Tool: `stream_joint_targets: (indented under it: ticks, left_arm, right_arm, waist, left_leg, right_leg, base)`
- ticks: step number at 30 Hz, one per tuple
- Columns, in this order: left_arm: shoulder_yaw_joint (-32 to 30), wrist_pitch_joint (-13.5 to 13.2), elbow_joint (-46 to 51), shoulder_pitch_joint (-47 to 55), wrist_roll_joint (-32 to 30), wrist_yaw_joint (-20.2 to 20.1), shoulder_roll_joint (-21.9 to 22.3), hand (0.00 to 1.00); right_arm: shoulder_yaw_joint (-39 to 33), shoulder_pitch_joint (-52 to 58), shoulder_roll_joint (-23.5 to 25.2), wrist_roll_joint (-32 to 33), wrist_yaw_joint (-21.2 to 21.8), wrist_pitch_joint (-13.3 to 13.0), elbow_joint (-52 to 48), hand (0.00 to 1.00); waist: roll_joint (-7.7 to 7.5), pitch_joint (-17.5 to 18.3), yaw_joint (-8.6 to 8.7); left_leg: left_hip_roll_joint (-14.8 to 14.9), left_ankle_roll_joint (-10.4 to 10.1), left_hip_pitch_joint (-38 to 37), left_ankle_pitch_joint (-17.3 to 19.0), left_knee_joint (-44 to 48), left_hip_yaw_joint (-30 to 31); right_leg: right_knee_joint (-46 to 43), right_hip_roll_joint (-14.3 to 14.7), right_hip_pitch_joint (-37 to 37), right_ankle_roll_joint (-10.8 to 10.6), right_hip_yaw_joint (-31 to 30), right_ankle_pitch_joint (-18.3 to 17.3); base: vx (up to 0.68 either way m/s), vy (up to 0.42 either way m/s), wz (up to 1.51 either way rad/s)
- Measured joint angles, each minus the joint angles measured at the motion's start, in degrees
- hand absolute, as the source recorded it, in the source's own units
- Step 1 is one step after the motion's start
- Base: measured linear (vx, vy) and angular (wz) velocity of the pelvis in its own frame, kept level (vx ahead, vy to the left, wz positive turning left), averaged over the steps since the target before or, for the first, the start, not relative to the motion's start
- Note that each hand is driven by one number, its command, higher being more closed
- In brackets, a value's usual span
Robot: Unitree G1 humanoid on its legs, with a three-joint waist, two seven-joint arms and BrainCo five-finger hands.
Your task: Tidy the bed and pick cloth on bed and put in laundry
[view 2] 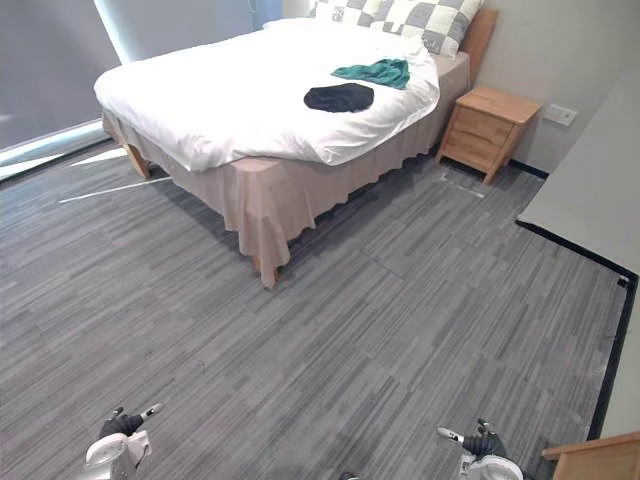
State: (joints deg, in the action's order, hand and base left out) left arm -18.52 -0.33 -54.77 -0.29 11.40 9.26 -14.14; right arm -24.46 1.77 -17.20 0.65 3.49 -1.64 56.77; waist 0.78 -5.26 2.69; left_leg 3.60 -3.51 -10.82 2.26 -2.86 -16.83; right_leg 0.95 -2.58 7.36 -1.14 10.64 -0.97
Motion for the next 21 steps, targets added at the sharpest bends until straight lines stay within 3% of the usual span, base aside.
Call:
stream_joint_targets:
  ticks: [7, 21]
  left_arm:
    - [2.2, -0.5, 0.0, 1.6, 0.0, -1.9, 4.1, 0.00]
    - [2.8, -0.6, -0.4, 3.2, -0.1, -1.9, 4.2, 0.00]
  right_arm:
    - [0.5, 0.7, 3.0, 0.4, 0.0, 0.2, 0.0, 0.00]
    - [2.3, 1.0, 3.7, 0.3, -1.2, 0.6, 0.0, 0.00]
  waist:
    - [0.75, -0.5, 0.06]
    - [0.63, -0.5, 0.06]
  left_leg:
    - [0.1, 0.1, -0.4, 0.7, 0.0, 0.0]
    - [0.5, -0.2, -0.2, 0.7, -0.3, -0.8]
  right_leg:
    - [-1.6, -0.1, -0.3, 0.0, 0.0, -1.2]
    - [-1.5, 0.5, -1.0, 0.3, -0.4, -1.0]
  base:
    - [-0.07, -0.021, 0.01]
    - [-0.03, -0.015, -0.03]
